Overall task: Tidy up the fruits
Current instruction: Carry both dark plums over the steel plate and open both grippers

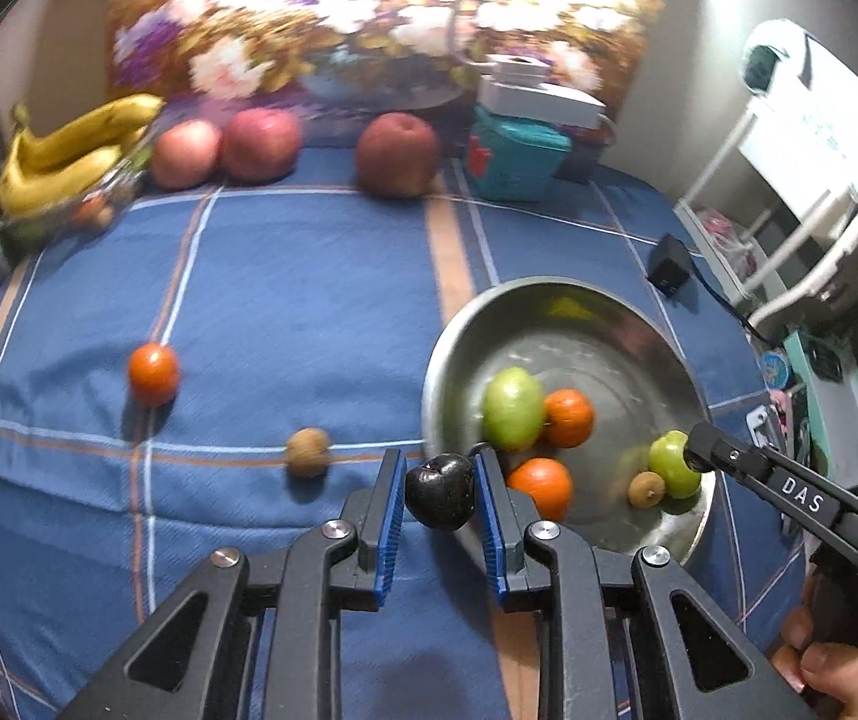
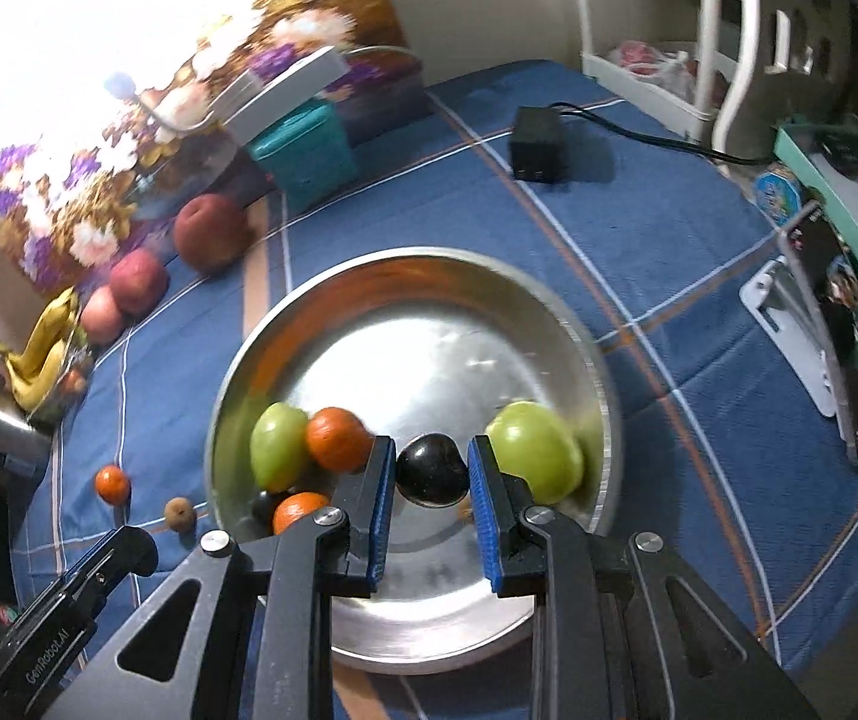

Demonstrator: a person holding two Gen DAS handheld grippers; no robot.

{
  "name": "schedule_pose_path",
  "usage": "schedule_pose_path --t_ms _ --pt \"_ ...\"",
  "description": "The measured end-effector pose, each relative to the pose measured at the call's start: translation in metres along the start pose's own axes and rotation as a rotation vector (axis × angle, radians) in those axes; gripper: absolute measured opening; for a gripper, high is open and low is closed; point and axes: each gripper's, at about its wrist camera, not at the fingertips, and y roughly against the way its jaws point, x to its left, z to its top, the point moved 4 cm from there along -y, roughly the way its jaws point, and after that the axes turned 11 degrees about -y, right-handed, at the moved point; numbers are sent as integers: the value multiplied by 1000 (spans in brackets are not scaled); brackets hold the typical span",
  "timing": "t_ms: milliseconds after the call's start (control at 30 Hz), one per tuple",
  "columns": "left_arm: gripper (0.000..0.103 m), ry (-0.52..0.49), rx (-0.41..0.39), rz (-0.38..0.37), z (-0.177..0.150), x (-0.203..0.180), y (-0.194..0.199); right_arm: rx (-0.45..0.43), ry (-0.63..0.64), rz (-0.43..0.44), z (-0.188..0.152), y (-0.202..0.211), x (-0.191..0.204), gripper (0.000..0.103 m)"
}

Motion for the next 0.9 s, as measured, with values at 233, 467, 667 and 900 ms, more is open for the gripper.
schedule_pose_path --t_ms 233,467,667,900 --pt "25 -86 -25 6 10 -23 -13 -6 -9 18 3 -1 -5 26" --pt "25 -95 -49 22 18 -23 -29 0 8 60 2 -11 3 26" --pt "25 -95 -50 36 19 -20 -39 20 22 59 -2 -24 7 26" --pt "25 -82 -24 25 15 -20 -47 69 25 29 -10 -38 5 26"
